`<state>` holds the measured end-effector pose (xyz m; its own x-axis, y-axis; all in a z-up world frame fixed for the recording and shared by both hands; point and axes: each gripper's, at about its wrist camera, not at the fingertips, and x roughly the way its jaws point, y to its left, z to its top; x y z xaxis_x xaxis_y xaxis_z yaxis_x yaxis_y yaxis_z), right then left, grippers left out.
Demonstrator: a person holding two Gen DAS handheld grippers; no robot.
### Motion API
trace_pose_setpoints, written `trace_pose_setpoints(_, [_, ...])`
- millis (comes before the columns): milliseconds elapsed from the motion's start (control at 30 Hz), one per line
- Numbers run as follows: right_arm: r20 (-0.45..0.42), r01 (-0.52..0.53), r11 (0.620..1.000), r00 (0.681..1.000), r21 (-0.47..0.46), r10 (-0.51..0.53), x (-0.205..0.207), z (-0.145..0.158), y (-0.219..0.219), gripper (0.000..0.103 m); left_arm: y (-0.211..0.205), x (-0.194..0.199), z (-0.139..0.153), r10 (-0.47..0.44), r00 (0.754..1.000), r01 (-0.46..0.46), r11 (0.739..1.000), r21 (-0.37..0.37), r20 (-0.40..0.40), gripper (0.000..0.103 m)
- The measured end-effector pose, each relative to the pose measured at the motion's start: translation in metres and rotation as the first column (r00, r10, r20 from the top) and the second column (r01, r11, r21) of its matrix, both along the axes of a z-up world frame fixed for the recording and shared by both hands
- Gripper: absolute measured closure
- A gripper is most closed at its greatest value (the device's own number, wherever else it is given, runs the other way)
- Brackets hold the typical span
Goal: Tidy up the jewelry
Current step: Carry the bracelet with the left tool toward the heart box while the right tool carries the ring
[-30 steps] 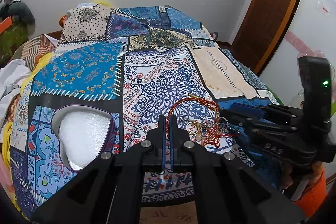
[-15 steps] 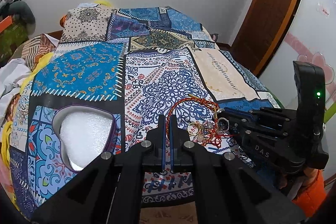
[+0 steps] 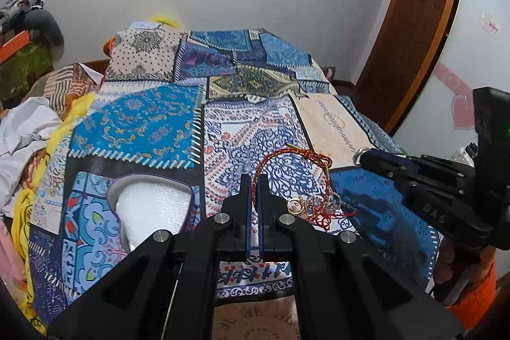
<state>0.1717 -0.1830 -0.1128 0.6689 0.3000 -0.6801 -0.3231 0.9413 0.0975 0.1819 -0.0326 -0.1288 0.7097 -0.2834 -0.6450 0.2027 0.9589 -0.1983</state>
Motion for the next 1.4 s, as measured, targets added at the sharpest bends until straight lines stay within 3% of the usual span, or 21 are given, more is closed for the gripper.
trace_pose_setpoints(467, [0.108,-0.067,0.996,0.992,0.057,0.060,-0.018,0.042,0.041,0.097,0.046,-0.021,0.034,0.097,0.990,-0.099,0.995,0.011,0.097,0.102])
trace_pose_setpoints(867, [0.117,-0.150,0.987,0.983,0.064,0.142,-0.008,0.049,0.091,0.097,0.090,-0.024,0.031,0.176,0.978,-0.179,0.984,0.021,0.112,0.102])
trace_pose_setpoints(1133, [0.087,-0.200,0.978,0.977,0.064,0.194,0.002,0.042,0.118,0.097,0.108,-0.011,0.008,0.193,0.979,-0.195,0.981,0.022,0.059,0.102])
trace_pose_setpoints(1400, [-0.024,-0.264,0.962,0.964,0.066,0.266,0.016,0.011,0.146,0.097,0.118,0.009,-0.033,0.174,0.983,-0.174,0.985,0.003,-0.053,0.102])
